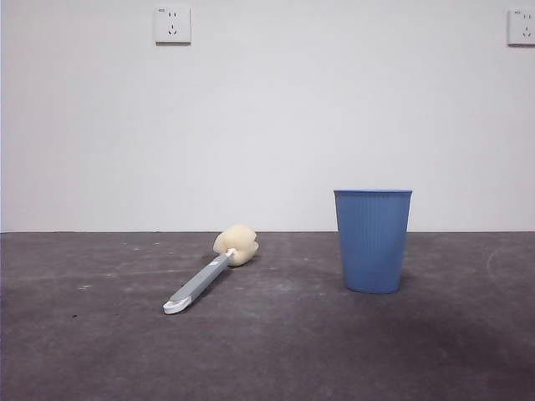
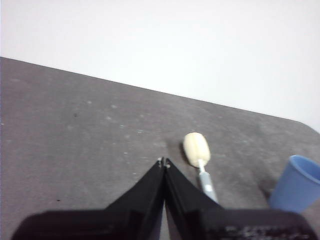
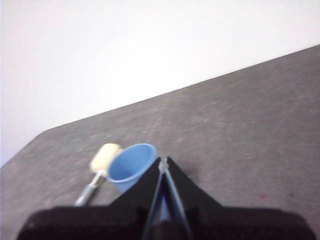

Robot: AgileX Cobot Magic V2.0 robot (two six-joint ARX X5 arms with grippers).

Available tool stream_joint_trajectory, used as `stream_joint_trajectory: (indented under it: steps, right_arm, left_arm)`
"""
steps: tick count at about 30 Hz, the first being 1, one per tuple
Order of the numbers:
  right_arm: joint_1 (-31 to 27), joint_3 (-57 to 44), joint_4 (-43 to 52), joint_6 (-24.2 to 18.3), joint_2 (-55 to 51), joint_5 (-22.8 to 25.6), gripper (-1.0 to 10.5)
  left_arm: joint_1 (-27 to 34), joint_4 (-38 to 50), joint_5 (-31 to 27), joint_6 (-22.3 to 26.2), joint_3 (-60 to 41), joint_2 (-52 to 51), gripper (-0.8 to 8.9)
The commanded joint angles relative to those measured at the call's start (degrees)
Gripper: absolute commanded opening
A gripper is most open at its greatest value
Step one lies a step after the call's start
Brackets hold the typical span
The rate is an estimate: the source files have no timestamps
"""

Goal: Pick up the cup brush,pick up the cup,insert the brush into the cup,clean the cup,put the cup brush back,put the cup back to the fixed position on the table

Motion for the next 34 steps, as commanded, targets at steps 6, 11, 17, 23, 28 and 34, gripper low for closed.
stream_joint_trajectory:
  steps: [6,11,17,23,28,34]
  right_arm:
    - [0.79,15.04,-12.52,-4.07,10.73,-6.25,-0.1]
    - [2.34,25.0,-25.35,-10.25,18.34,-12.28,-0.1]
    - [4.46,32.98,-39.8,-16.98,25.38,-16.5,-0.1]
    - [5.42,35.17,-47.15,-21.11,28.11,-16.35,-0.1]
    - [5.42,35.17,-47.21,-21.16,28.41,-16.33,0.4]
    - [5.42,35.17,-47.21,-20.41,28.41,-16.15,5.3]
  left_arm:
    - [0.0,-9.94,10.34,4.83,13.14,9.35,-0.07]
    - [0.0,-20.35,16.7,12.35,21.14,15.19,-0.07]
    - [-0.26,-32.72,22.77,19.91,27.8,20.59,-0.07]
    - [-1.44,-39.89,23.63,22.62,29.77,22.93,-0.07]
    - [-1.51,-40.19,23.3,22.6,29.77,23.02,0.38]
    - [-1.51,-40.26,21.18,22.08,29.77,23.02,5.0]
